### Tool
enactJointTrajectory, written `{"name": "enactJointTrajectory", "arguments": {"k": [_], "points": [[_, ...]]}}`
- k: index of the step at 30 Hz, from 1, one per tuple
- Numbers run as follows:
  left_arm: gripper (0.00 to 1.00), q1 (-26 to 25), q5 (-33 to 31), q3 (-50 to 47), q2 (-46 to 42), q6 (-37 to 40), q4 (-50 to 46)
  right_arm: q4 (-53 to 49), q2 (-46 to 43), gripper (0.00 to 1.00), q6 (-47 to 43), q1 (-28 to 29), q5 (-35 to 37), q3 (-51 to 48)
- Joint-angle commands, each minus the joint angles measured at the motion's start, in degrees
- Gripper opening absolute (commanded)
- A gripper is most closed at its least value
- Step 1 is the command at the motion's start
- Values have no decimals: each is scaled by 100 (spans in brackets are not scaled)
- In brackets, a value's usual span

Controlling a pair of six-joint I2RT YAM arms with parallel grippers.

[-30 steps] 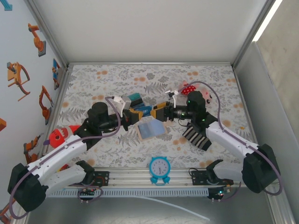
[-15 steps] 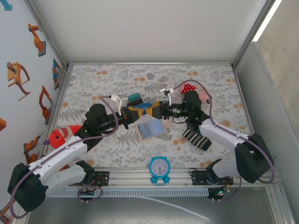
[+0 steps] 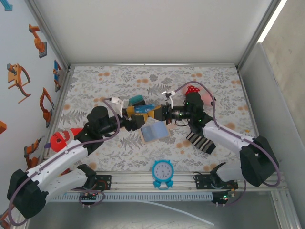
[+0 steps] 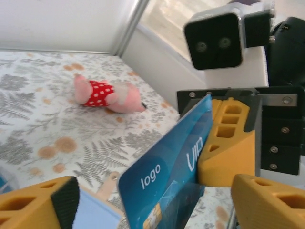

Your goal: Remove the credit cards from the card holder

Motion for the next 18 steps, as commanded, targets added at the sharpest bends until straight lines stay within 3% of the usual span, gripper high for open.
{"name": "enactJointTrajectory", "arguments": {"k": [1, 6, 12, 18], "points": [[99, 20, -746, 352, -428, 316, -736, -964, -249, 0, -686, 24, 187, 265], [97, 21, -1227, 613, -907, 939, -1548, -2071, -493, 0, -1345, 22, 288, 369], [97, 24, -718, 1016, -1027, 1853, -2389, -3023, -674, 0, -1921, 61, 261, 501], [98, 20, -91, 1728, -530, 2337, -3500, -3747, -878, 0, -2475, 157, 63, 663]]}}
